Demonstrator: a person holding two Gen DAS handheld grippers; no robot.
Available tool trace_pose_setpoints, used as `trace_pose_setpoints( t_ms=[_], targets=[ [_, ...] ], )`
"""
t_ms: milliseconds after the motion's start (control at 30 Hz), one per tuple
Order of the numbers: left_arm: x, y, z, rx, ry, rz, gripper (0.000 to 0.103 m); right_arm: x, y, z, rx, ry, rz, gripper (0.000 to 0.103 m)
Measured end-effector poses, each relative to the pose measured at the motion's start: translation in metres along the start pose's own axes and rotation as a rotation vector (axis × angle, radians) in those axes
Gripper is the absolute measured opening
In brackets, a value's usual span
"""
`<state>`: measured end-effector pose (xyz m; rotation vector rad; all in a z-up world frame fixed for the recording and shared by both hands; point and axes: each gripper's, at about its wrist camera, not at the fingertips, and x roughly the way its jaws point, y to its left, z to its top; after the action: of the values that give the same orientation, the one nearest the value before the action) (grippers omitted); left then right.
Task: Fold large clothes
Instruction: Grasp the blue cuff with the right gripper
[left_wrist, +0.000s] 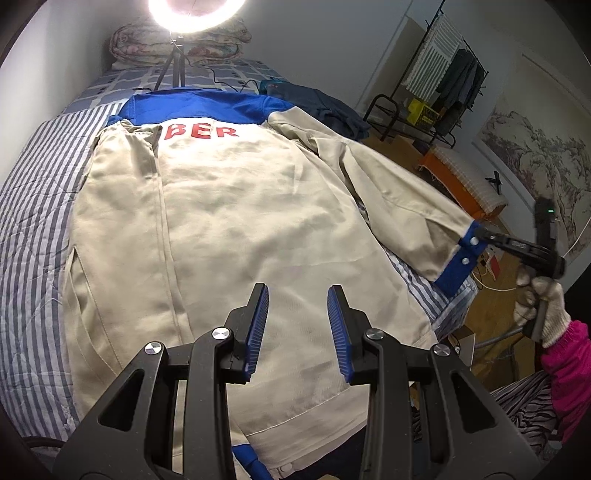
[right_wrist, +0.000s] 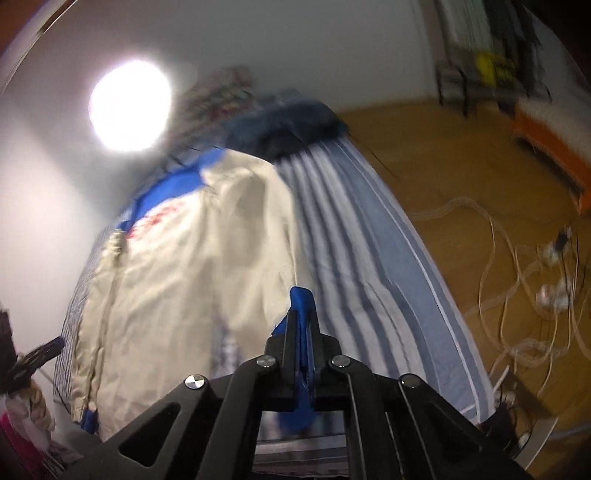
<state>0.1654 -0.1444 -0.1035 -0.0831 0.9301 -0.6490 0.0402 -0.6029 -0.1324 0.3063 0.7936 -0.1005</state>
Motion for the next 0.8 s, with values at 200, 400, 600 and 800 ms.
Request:
trace_pose_setpoints(
  t_ms=[200,400,600,800],
  targets=[
    [-0.007,0.005,0.003,-0.018,-0.02,0.014,0.033,-0.022,0.091,-0.012,-0.255,-0.044,0.051,0.0],
    [-0.01,0.022,0.007,-0.102,-0.027,0.007,0.033,-0.007,0.193,-0.064,-0.553,0.057,0.174,0.0],
    [-0.002,0.036,0.004,-0.176,0.007,-0.017,0.033,0.039,0.25,-0.132,-0.802,0.246,0.2,0.0],
    [0.022,0.042,-0.006,-0.251,0.083,-0.06,0.033,0.044,0.249,-0.166,-0.888,0.309,0.202,0.0]
  ],
)
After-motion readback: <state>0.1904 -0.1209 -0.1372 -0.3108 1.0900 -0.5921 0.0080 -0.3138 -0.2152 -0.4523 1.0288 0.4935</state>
